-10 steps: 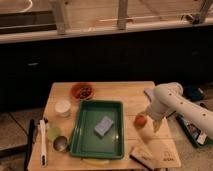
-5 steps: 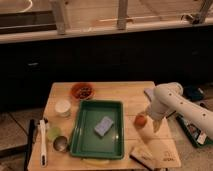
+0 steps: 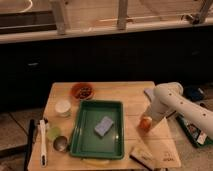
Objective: Place apple in paper cup
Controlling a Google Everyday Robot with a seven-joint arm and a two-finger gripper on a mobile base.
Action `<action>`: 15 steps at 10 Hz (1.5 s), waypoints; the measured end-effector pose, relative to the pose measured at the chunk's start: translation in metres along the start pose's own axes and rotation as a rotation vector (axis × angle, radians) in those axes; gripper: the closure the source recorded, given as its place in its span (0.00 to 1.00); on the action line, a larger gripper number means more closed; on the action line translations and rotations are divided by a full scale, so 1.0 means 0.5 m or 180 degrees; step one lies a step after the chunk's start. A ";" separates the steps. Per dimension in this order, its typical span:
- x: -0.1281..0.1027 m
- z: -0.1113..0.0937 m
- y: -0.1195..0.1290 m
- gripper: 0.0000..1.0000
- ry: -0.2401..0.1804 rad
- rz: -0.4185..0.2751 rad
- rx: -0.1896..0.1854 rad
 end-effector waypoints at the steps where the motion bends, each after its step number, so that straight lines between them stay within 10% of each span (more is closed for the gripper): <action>1: 0.000 0.000 0.000 0.97 -0.0002 0.0001 0.0001; 10: -0.010 -0.006 -0.003 1.00 0.0032 -0.0052 0.0039; 15: -0.040 -0.105 -0.035 1.00 0.0200 -0.0157 0.0098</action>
